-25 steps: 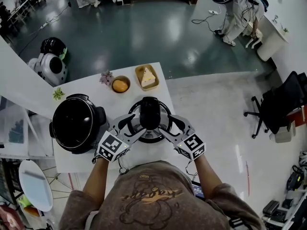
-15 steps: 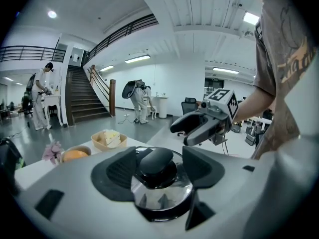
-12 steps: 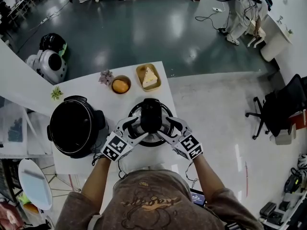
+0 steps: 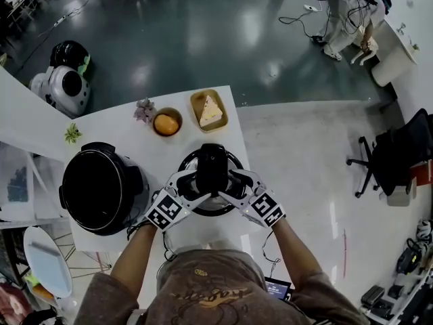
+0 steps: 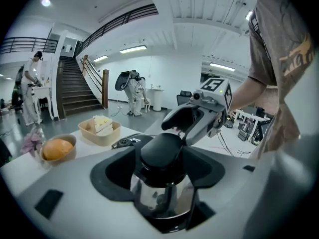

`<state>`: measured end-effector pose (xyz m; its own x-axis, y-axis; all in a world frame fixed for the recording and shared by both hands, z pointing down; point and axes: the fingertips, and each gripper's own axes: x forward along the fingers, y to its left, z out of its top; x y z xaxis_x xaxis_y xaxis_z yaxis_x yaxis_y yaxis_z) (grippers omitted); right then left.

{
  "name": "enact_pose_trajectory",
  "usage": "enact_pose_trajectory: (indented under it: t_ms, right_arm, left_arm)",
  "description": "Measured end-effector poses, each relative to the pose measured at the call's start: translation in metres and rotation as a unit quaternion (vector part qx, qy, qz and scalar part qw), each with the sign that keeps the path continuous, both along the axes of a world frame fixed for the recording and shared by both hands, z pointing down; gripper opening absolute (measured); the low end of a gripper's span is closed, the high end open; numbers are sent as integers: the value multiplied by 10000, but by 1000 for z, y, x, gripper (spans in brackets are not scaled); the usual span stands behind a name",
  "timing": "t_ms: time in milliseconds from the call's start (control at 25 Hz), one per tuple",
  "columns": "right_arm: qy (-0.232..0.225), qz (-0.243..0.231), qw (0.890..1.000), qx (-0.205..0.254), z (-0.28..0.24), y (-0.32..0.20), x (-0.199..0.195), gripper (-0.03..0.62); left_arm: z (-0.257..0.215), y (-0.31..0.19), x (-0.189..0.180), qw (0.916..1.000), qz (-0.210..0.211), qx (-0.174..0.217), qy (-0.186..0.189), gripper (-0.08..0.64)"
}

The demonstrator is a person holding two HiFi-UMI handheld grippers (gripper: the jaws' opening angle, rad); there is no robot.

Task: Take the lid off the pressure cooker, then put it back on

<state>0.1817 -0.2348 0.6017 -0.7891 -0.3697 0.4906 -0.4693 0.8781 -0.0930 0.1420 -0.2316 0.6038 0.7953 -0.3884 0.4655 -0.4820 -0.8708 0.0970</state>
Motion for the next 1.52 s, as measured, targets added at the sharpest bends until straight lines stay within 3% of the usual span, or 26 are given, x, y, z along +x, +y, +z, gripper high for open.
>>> enact_pose_trajectory:
  t_ms: [720, 1080, 1200, 1520]
  right_arm:
    - [-207, -580, 9970, -459, 19, 3, -14, 261]
    - [-161, -639, 9968, -442, 14, 3, -11, 255]
    - [-202, -644, 9967, -459, 4, 4, -11, 256]
    - [-440, -603, 9964, -396, -52, 5, -3, 256]
  left_arm:
    - [17, -1, 10, 9982, 508, -286, 134, 270]
    - [14, -1, 11, 9979, 466, -452, 75, 272]
    - [3, 0, 11, 9977, 436, -506, 142, 272]
    - [-55, 1, 18, 9989, 397, -177, 200, 272]
